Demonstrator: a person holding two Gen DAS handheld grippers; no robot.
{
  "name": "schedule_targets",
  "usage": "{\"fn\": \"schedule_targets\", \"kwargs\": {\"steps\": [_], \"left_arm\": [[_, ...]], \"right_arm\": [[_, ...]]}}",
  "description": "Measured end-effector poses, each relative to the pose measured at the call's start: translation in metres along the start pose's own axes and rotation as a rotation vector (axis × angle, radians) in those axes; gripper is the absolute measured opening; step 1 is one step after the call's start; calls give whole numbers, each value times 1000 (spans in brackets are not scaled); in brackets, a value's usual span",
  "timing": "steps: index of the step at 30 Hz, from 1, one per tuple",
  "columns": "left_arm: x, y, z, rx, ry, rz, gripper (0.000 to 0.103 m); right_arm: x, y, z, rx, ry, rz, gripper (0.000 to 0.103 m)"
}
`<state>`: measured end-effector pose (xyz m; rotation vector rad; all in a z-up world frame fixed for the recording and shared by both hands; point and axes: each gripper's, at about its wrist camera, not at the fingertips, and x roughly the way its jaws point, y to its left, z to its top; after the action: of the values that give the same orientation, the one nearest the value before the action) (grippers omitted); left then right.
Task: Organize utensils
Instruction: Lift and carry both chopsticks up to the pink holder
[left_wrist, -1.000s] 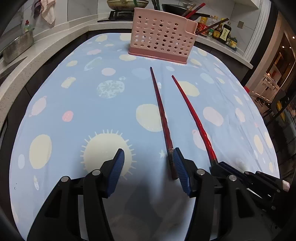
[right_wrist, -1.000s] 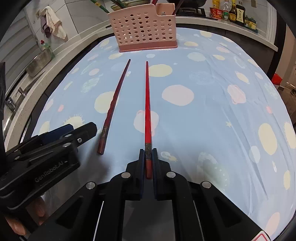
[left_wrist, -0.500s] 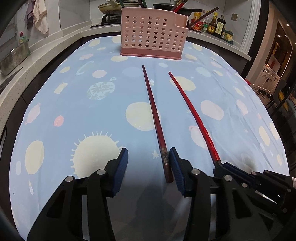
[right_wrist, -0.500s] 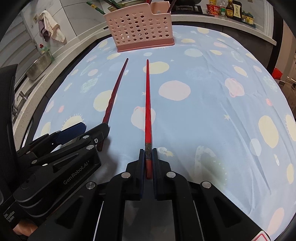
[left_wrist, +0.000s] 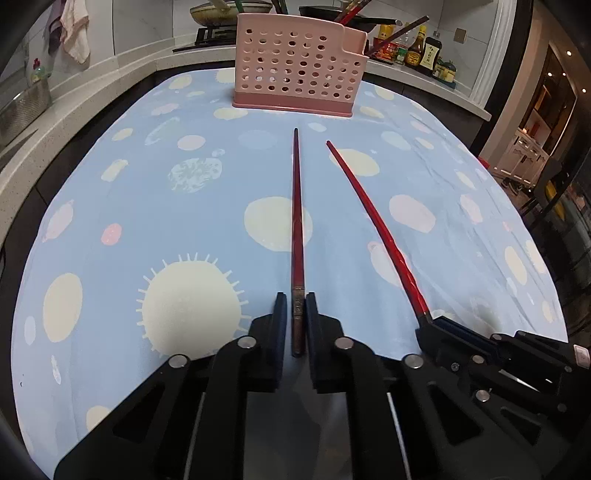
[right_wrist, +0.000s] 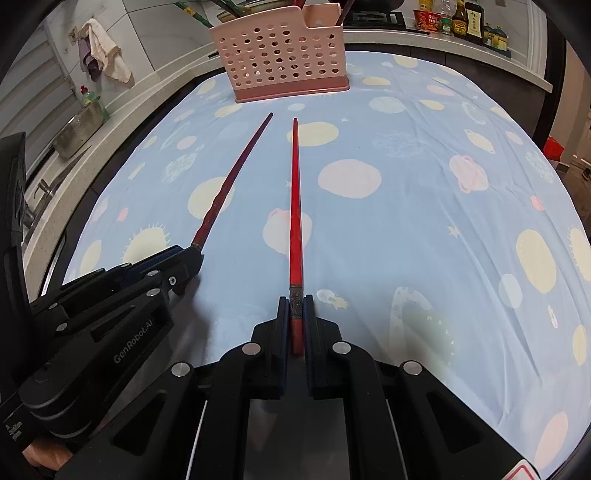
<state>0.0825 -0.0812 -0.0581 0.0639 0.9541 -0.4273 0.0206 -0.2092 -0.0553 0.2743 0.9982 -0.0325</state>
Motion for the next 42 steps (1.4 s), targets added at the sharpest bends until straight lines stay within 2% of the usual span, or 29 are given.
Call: {"fn": "schedule_targets", "kwargs": {"steps": [4, 9, 17, 22, 27, 42], "left_arm": [[-7, 5, -1, -22, 9, -33, 7], [-32, 11, 1, -42, -19, -47, 7], [-99, 23, 25, -78, -156, -61, 7], [-139, 30, 52, -110, -256, -80, 7], [-165, 31, 81, -111, -332, -107, 7], [-186, 28, 164, -62, -469, -142, 7]], "right_arm": [[-7, 2, -3, -6, -3, 9, 7], [-29, 4, -5, -9, -38, 23, 7], [-88, -3, 10, 18, -180, 44, 7], [-131, -6, 35, 30, -294, 48, 7], [-161, -8, 70, 32, -372, 73, 7], [-200, -11, 163, 31, -509, 188, 7]]}}
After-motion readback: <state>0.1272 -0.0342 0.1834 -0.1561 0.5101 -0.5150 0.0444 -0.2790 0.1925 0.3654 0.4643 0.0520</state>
